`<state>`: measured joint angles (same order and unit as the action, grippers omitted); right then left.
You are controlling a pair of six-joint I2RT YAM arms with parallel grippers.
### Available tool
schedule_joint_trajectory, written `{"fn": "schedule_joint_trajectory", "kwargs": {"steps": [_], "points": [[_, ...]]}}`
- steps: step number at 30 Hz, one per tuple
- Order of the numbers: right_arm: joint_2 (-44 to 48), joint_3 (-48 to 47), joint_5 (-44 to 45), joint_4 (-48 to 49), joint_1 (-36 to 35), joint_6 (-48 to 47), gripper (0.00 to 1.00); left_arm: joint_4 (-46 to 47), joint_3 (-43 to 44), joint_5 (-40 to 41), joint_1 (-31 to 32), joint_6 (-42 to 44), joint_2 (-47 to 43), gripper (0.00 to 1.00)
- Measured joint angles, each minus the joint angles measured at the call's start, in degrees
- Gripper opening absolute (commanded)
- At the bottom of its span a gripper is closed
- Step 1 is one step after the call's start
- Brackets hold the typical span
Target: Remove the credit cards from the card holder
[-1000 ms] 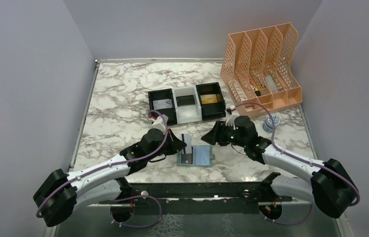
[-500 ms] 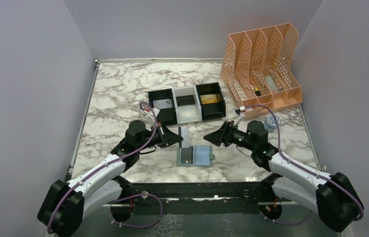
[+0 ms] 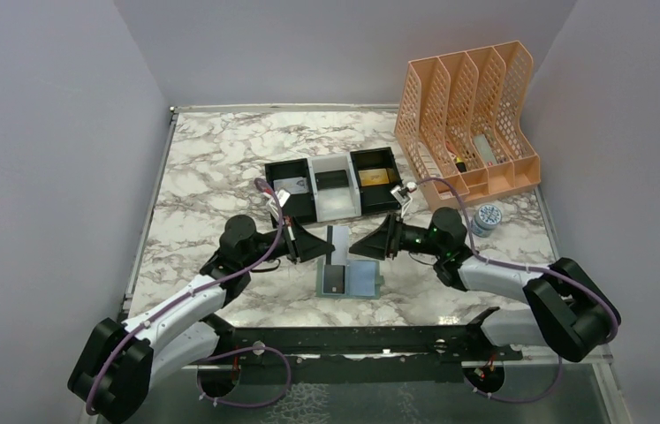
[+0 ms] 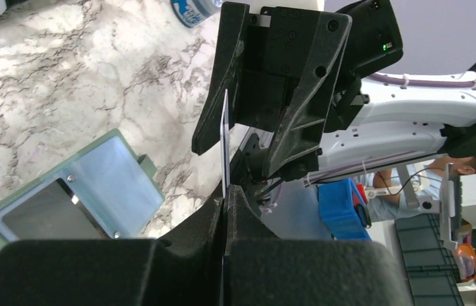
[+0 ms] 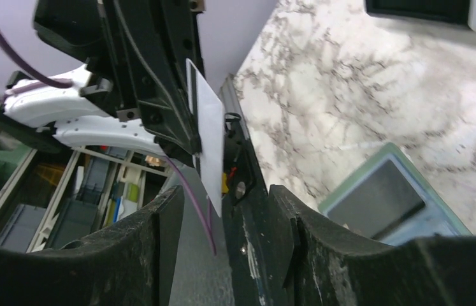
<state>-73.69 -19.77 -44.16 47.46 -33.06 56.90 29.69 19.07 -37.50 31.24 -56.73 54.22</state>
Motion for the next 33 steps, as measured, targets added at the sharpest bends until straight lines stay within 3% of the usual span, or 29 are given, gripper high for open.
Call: {"fn": "schedule_joint_trajectory", "kwargs": {"steps": [13,28,33], "points": [[-8.8,-3.8,-3.0,11.6,-2.3,5.9,0.24,8.1,-3.8,-0.2,0.0,-5.0,0.7,0.0],[-15.4,-4.4,-5.3,22.3,-3.1,13.3,0.15,13.6,-5.4,-0.7,0.0,-7.5,1.6,0.0],[-17.9,-4.6,-5.7,26.2,-3.4,15.8,0.03,15.1,-5.4,-1.0,0.0,-8.0,2.5,0.0]]}}
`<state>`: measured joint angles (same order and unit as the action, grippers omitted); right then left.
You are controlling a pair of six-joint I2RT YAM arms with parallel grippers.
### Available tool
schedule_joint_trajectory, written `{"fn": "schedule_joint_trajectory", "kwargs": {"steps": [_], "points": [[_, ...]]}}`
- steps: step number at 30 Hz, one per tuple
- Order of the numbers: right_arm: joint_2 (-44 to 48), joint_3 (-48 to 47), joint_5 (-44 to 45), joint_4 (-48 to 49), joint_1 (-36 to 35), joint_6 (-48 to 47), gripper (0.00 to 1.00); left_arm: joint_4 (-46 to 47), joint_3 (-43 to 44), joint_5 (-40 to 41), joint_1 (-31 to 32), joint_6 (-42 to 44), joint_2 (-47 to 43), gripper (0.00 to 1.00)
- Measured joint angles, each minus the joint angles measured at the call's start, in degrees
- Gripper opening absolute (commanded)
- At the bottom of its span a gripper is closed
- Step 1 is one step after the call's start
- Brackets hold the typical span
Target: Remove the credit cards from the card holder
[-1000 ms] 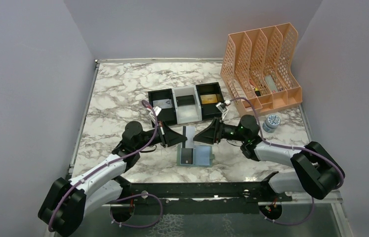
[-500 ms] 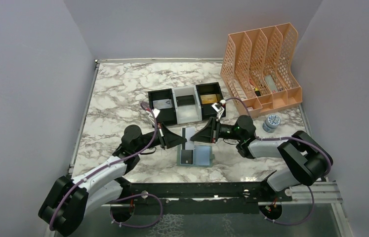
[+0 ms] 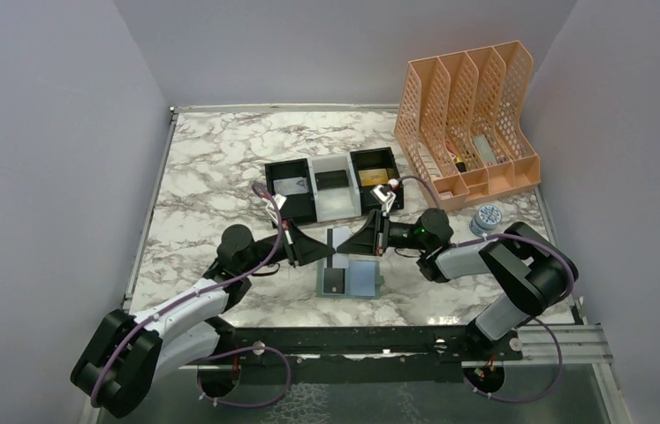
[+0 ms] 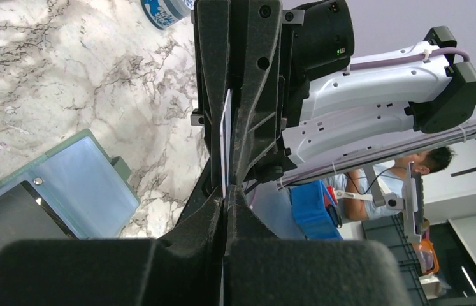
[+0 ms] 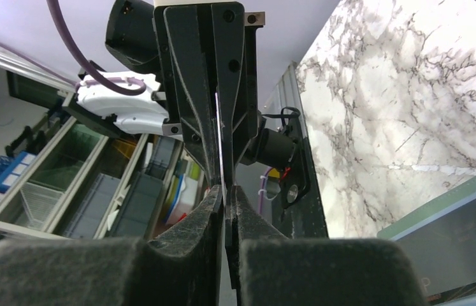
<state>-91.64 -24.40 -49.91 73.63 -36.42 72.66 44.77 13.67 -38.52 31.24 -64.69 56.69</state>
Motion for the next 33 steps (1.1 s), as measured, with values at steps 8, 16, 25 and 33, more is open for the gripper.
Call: {"fn": "schedule_joint_trajectory", "kwargs": {"steps": [8,16,25,33], "points": [[-0.3,0.0,0.0,1.2,0.0,0.6,0.01,1.3,-0.5,0.0,0.0,-0.5,0.1,0.46],[6.4,0.4,4.4,-10.3,0.0,-6.5,0.01,-9.0,-0.6,3.7,0.0,4.1,-3.1,0.99],[16.0,-4.0,14.4,-35.3,0.0,-20.9,0.01,-46.0,17.5,24.4,0.0,20.8,-10.7,0.99],[16.0,-16.7,24.7,-52.6,-2.3,-35.0,0.01,-69.5,33.1,47.2,-0.4,32.0,-7.8,0.99]]}}
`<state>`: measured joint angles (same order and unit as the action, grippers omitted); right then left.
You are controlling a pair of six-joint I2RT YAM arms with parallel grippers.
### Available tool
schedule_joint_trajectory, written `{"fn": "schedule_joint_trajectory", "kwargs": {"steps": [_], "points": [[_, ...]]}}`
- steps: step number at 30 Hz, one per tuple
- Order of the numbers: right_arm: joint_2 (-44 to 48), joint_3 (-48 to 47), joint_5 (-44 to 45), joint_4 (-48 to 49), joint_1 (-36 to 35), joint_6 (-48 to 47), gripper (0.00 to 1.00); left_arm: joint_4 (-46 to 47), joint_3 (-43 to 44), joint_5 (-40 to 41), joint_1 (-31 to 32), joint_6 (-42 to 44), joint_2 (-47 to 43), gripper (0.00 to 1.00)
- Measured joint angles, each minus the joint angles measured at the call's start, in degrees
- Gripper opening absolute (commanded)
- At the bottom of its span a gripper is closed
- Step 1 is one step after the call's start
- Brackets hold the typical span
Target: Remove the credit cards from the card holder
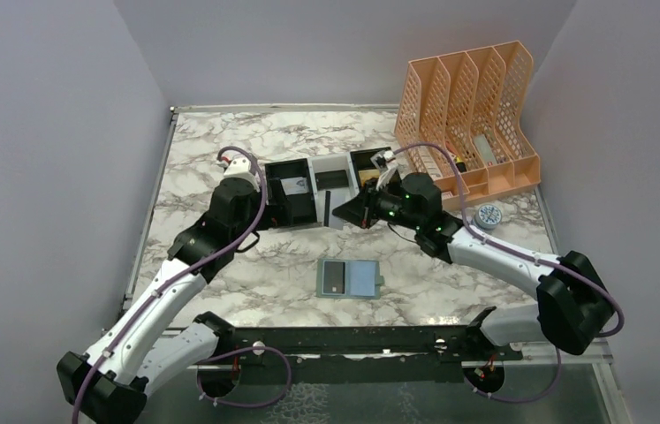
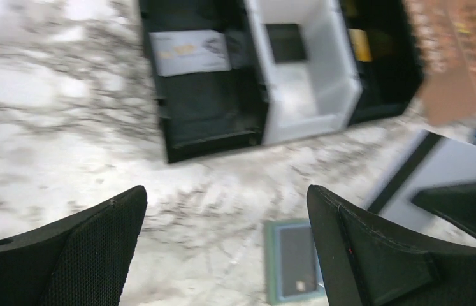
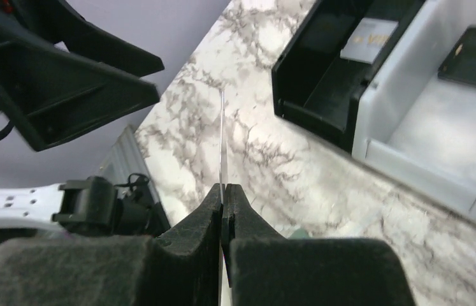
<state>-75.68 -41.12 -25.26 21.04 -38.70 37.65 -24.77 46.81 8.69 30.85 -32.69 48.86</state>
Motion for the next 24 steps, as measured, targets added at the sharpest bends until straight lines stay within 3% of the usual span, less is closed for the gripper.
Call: {"fn": "schedule_joint_trajectory", "kwargs": {"steps": [4,11,24], "points": [[-4.5,-8.5,8.2,-6.3,-4.9,-8.5,0.01,-4.4,4.0,6.1,-4.6,4.5,5.0,0.99],[-16.0,-24.9,21.8,-15.7,-10.6,-24.4,0.01,-5.7,0.1,6.5,-19.9,6.9,5.9,0.99],[-38.4,-48.1,34.8,-20.7,-14.8,-47.8,0.01,-5.2,-3.8,11.3,-20.2,6.7,-8.2,0.99]]}}
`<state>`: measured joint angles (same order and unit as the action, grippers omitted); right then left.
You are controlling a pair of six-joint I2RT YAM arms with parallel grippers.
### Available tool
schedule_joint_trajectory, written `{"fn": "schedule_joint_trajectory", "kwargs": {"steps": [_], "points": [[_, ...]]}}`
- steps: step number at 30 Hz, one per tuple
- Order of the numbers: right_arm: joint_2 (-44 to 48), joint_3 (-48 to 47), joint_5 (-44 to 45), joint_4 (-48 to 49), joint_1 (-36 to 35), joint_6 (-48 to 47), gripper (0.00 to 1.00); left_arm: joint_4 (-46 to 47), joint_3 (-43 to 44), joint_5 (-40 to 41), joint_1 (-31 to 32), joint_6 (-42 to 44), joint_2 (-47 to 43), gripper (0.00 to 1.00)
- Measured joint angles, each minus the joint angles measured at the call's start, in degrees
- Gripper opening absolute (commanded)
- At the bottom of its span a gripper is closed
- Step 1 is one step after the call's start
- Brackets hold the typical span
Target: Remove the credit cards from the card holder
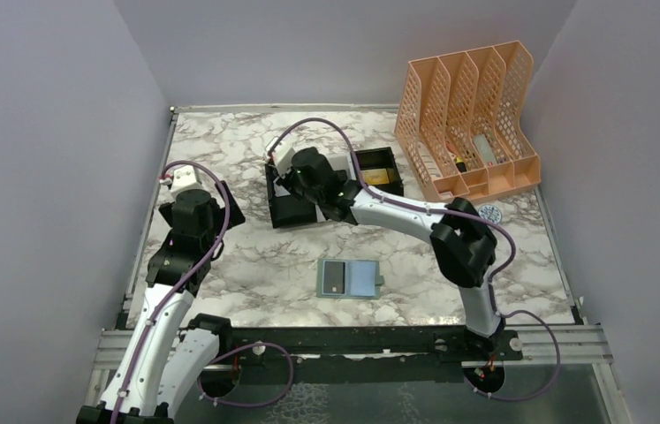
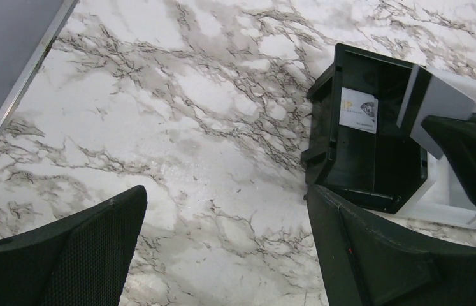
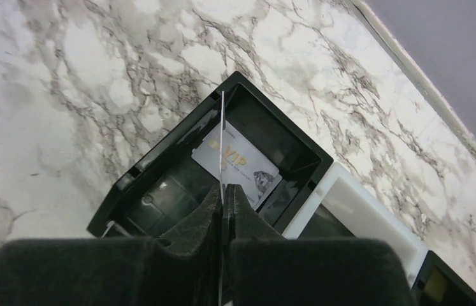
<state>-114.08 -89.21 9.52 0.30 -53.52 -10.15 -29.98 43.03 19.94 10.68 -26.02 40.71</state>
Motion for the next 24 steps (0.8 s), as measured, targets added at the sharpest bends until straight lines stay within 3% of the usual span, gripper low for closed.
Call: {"fn": "schedule_joint_trajectory", "kwargs": {"steps": [9,24], "points": [[-10.8,-9.2,6.9,-2.5,-0.2,-10.9,0.01,0.0,-0.2,0.2,0.0,0.0,0.0,0.99],[-20.4,-12.6,10.7,0.2,-0.3,-24.8,0.03,0.6,-0.4,0.2,-0.1,0.0,-0.2,0.99]]}}
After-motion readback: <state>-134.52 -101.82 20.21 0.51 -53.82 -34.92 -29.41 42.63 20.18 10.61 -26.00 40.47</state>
